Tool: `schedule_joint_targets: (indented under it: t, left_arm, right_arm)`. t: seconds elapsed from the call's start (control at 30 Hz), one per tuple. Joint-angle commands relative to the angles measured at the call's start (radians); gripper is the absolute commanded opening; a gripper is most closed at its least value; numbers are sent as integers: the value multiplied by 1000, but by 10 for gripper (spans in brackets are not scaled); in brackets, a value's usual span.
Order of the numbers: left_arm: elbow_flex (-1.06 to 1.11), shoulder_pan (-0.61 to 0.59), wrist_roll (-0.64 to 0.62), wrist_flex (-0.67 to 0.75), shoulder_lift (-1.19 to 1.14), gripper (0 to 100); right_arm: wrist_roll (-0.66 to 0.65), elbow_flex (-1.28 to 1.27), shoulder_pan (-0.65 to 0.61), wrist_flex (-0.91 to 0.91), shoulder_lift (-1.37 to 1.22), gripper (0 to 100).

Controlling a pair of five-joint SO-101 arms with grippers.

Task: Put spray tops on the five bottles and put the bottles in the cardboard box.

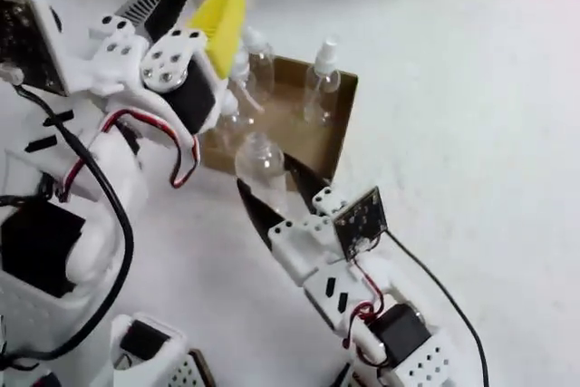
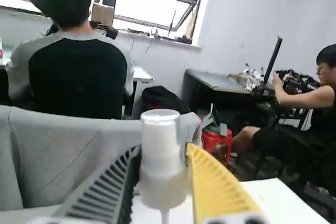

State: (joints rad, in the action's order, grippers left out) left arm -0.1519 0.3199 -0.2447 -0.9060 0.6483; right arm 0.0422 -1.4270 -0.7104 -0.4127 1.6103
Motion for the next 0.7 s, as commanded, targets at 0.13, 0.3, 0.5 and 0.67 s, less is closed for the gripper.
schedule_joint_targets:
  t: [0.13,0.3,0.5,0.67]
  left_arm:
    - [49,15,5,-106,77,21]
    - [227,15,6,-17,145,21]
    - [385,15,6,124,220,21]
    - [457,15,6,81,265,21]
  right_arm:
    - [3,14,2,15,13,16]
    - [3,14,2,15,13,16]
    - [3,14,2,15,13,16]
    - [3,14,2,15,13,16]
